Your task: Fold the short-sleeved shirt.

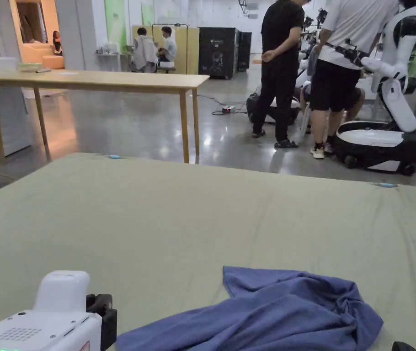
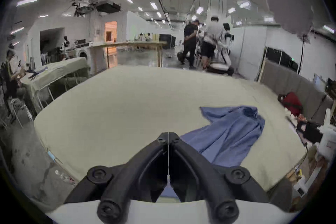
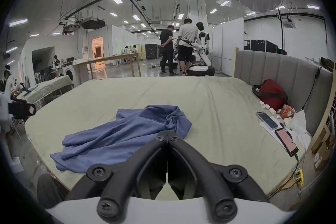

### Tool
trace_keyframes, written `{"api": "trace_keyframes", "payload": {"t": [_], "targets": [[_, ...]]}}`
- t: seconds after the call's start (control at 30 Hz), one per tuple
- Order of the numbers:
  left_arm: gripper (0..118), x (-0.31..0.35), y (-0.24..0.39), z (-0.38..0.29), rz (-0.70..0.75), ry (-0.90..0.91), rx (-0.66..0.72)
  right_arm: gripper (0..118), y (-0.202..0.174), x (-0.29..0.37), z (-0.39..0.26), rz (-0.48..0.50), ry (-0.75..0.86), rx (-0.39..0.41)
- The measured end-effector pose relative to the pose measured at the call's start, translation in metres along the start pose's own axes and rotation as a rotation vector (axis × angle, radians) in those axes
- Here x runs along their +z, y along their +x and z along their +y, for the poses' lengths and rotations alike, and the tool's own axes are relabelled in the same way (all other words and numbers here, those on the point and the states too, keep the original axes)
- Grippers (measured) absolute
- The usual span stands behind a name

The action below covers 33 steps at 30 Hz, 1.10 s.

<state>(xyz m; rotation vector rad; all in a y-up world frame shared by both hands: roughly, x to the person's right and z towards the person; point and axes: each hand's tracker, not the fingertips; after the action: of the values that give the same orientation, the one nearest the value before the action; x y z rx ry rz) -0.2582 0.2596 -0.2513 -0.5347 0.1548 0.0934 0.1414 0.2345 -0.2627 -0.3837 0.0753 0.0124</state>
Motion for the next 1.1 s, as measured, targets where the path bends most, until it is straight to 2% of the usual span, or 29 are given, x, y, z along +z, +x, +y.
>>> {"api": "trace_keyframes", "payload": {"t": [0.07, 0.1, 0.13, 0.17, 0.2, 0.23, 0.3, 0.37, 0.43, 0.53, 0.57, 0.6, 0.63, 0.67, 0.7, 0.97, 1.1], "targets": [[0, -0.033, -0.006, 0.000, -0.023, -0.092, -0.008, 0, -0.002, -0.004, -0.002, 0.006, -0.009, -0.003], [0, -0.053, -0.010, -0.001, -0.051, -0.195, -0.020, 0, -0.002, -0.007, -0.004, 0.008, -0.017, -0.006], [0, -0.071, -0.015, -0.004, -0.084, -0.204, -0.001, 0, -0.003, -0.010, -0.006, 0.011, -0.028, -0.008], [13, -0.088, -0.017, -0.005, -0.097, -0.257, -0.006, 0, -0.003, -0.012, -0.008, 0.012, -0.035, -0.007], [40, -0.104, -0.019, -0.005, -0.099, -0.326, -0.023, 0, -0.004, -0.014, -0.010, 0.012, -0.047, -0.002], [101, -0.119, -0.021, -0.007, -0.097, -0.352, -0.036, 0, -0.003, -0.017, -0.012, 0.010, -0.058, 0.002], [118, -0.150, -0.024, -0.013, -0.083, -0.451, -0.035, 0, -0.003, -0.020, -0.016, 0.014, -0.074, 0.002], [112, -0.166, -0.024, -0.019, -0.041, -0.450, -0.065, 0, -0.002, -0.022, -0.018, 0.013, -0.085, -0.007], [111, -0.185, -0.022, -0.028, 0.009, -0.488, -0.090, 0, -0.001, -0.024, -0.021, 0.011, -0.096, -0.014], [108, -0.203, -0.018, -0.037, 0.007, -0.545, -0.094, 0, 0.001, -0.029, -0.023, 0.008, -0.116, -0.003], [106, -0.199, -0.016, -0.035, 0.023, -0.530, -0.084, 0, 0.001, -0.029, -0.024, 0.005, -0.119, 0.000], [97, -0.191, -0.013, -0.032, 0.013, -0.525, -0.087, 0, 0.002, -0.030, -0.024, 0.002, -0.123, 0.002], [71, -0.185, -0.009, -0.029, -0.023, -0.500, -0.117, 0, 0.003, -0.031, -0.026, 0.001, -0.124, -0.001], [40, -0.179, -0.007, -0.028, -0.019, -0.471, -0.131, 0, 0.005, -0.033, -0.026, 0.001, -0.128, -0.005], [3, -0.174, -0.008, -0.023, -0.019, -0.452, -0.131, 0, 0.006, -0.036, -0.027, -0.002, -0.137, -0.007], [3, -0.176, -0.014, -0.027, -0.047, -0.440, -0.112, 1, 0.038, -0.082, -0.011, -0.040, -0.201, -0.008], [4, -0.180, -0.019, -0.029, -0.053, -0.424, -0.122, 0, 0.061, -0.143, 0.019, -0.050, -0.230, 0.043]]}}
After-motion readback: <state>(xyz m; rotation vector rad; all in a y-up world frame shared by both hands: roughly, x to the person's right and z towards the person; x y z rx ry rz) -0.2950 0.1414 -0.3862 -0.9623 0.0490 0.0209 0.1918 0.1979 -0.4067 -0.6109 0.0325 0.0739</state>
